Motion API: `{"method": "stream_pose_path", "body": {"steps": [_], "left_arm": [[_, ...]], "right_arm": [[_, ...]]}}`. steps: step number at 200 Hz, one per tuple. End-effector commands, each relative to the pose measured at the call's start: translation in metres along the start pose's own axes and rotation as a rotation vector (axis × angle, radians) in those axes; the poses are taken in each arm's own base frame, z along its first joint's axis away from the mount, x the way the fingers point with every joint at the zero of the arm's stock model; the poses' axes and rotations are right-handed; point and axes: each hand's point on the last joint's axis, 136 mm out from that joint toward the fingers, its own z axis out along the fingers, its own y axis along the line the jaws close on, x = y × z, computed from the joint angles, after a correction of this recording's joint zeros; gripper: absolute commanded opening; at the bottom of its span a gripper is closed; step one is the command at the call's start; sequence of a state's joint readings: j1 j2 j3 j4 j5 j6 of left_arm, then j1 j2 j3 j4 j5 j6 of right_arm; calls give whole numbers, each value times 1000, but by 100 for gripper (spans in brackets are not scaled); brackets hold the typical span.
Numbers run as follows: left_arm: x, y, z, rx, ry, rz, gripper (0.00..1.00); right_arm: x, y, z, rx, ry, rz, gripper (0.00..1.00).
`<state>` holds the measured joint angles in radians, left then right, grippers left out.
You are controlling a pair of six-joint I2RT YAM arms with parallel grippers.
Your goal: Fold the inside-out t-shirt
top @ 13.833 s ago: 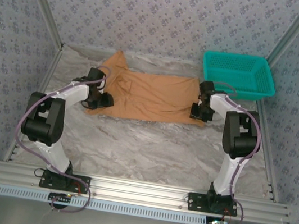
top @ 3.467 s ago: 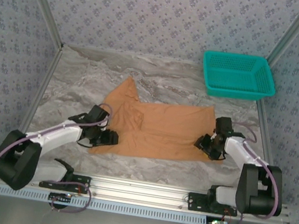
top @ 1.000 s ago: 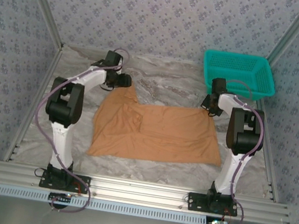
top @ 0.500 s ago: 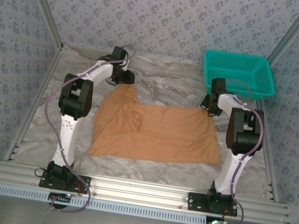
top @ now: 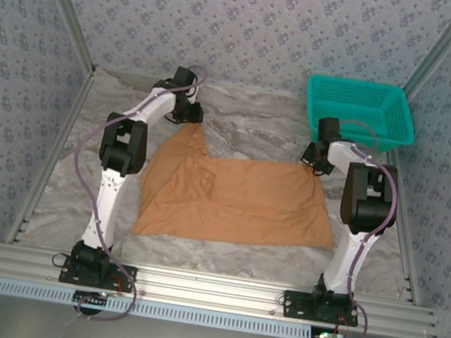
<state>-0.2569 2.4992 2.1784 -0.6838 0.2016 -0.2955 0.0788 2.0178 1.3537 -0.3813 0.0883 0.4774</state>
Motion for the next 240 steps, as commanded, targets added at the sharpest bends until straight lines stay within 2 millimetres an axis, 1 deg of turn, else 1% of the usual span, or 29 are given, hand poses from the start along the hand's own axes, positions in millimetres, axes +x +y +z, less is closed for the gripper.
{"method": "stream_pose_path", "body": {"steps": [1,9,34,64,83,101,117,133,142,157,170,189,205,212,214,218,228,240], "left_arm": [[8,5,5,-13,43,4,24],[9,7,6,-23,46,2,25],[12,13,8,-74,58,13,33],[20,16,14,-101,77,25,34],[25,15,19,-109,88,37,29],[24,15,21,-109,89,38,22],[18,13,18,-105,75,41,13],[10,9,12,-96,57,50,4],[2,5,4,-90,41,56,0],[-10,0,-15,-78,9,63,0],[-20,-8,-39,-63,-28,68,0],[-25,-17,-76,-39,-87,67,0],[-23,-24,-108,-8,-145,54,0],[-16,-26,-121,1,-152,44,0],[-20,-28,-125,11,-176,44,0],[-15,-28,-129,14,-179,38,0],[-7,-30,-148,30,-207,23,0],[6,-32,-166,53,-233,4,0]], "right_arm": [[8,5,2,-20,28,-24,3],[9,5,2,-19,29,-24,3],[8,5,1,-22,29,-25,3],[8,6,1,-24,29,-26,3],[8,5,1,-21,30,-27,3],[8,5,0,-25,29,-27,3],[5,7,-3,-34,21,-25,3],[1,11,-8,-53,11,-22,3],[-1,12,-13,-60,2,-20,3],[-6,14,-23,-79,-18,-25,3],[-11,15,-35,-89,-44,-35,3],[-18,15,-57,-107,-87,-51,2],[-22,16,-77,-132,-118,-68,2],[-22,16,-85,-139,-125,-74,2],[-22,16,-86,-140,-124,-77,2],[-21,16,-91,-143,-126,-83,2],[-17,14,-98,-144,-121,-91,2],[-12,11,-107,-149,-120,-98,2]]}}
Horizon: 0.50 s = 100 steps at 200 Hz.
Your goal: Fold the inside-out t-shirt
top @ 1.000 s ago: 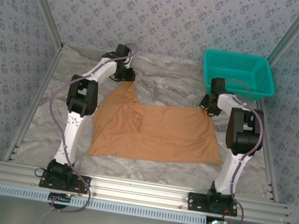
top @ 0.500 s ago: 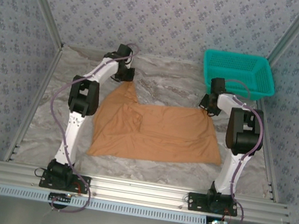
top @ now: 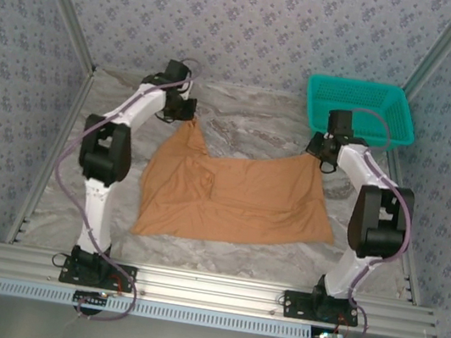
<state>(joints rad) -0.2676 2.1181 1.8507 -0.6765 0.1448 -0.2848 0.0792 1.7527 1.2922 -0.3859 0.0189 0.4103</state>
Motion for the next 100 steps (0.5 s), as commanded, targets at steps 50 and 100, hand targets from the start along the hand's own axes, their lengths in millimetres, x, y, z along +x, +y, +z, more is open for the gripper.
{"method": "stream_pose_path", "body": {"steps": [50,100], "left_arm": [[50,-14,-117,125,-183,-77,0],[128,-7,-151,127,-142,-103,0]], "right_arm": [[37,-24,-50,50,63,-64,2],[63,-57,-52,134,109,-31,2]]}}
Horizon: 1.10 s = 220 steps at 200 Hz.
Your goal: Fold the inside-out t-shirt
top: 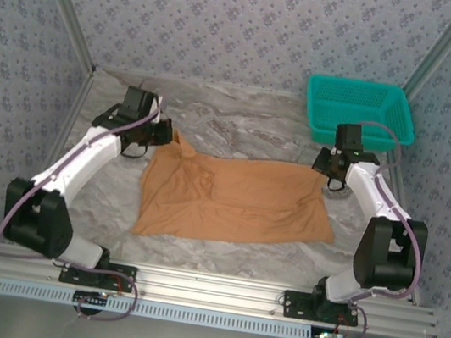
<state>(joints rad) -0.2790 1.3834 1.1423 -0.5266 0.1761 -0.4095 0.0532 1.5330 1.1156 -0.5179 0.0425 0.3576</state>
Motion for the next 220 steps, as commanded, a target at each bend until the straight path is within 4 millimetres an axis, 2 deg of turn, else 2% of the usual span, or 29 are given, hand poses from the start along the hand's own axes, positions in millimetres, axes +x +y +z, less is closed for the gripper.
{"method": "stream_pose_path", "body": {"steps": [1,30,58,99,117,121,152,220], "left_arm": [[26,-6,-22,32,9,-20,0],[70,-5,-30,67,60,-61,0],[93,0,-38,68,75,-88,0],[101,2,-54,68,69,-89,0],[104,3,-56,61,77,-82,0],[110,7,-56,46,100,-86,0],[122,13,-56,26,126,-89,0],[158,25,-53,9,237,-120,0]], "right_arm": [[17,-21,-3,65,42,4,2],[29,-32,-4,95,58,13,2],[36,-39,-8,111,66,15,2],[38,-46,-19,130,71,11,2],[41,-47,-20,131,84,7,2],[41,-48,-20,134,88,7,2],[52,-55,-19,162,120,1,3],[76,-63,10,197,194,36,6]]}}
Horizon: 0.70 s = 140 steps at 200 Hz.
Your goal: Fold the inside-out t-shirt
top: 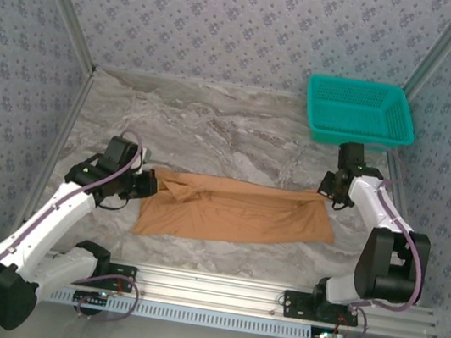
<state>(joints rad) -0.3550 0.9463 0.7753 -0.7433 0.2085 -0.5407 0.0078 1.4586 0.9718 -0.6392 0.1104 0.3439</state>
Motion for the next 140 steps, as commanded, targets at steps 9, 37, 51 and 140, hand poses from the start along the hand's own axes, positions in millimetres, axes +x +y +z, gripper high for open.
{"method": "stream_pose_path", "body": {"steps": [9,37,51,140], "left_arm": [[26,4,3,19,81,-36,0],[45,5,12,23,146,-82,0],[54,9,14,11,169,-107,0],[59,-2,4,81,147,-146,0]], "right_arm": [[14,-9,21,49,54,31,7],[26,-10,38,65,110,38,10],[30,-12,42,72,128,39,13],[21,-8,36,60,110,24,27]]}}
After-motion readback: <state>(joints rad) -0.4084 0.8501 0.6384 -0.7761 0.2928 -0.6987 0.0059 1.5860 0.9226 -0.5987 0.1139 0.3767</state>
